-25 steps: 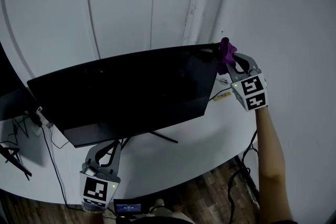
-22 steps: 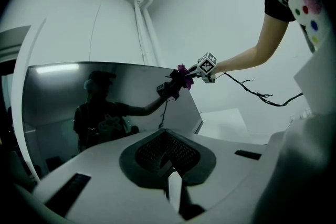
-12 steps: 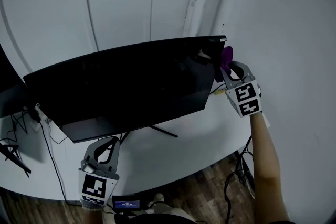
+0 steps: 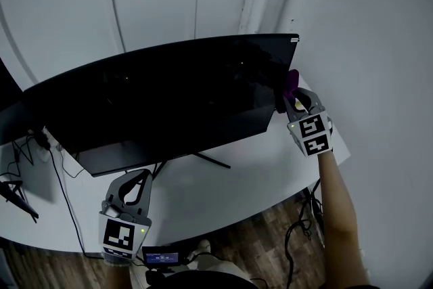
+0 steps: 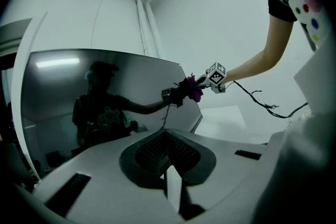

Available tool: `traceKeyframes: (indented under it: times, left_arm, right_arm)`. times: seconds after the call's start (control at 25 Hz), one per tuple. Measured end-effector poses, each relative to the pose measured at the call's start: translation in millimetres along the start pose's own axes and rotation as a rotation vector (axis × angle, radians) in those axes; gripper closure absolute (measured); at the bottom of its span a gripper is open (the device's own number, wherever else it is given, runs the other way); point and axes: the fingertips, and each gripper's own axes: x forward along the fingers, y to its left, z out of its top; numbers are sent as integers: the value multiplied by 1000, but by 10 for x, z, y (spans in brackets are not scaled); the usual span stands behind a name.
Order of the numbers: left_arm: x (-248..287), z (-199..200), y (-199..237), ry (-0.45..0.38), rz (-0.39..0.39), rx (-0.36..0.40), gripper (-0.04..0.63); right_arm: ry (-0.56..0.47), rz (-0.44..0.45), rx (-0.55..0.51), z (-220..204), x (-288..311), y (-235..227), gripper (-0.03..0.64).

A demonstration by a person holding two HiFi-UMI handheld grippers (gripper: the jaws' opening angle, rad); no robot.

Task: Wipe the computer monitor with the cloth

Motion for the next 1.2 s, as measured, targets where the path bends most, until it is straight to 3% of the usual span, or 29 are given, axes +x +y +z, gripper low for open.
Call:
traceKeyframes:
  times: [0.84,1.2]
  left_arm:
    - [22,-295,46,40,13,-42,591]
    - [-51,-393,77,59,20,-59,591]
  right_arm:
    - [177,71,128,-1095,121,753,557]
    - [232,20,398,-1487,130,998,557]
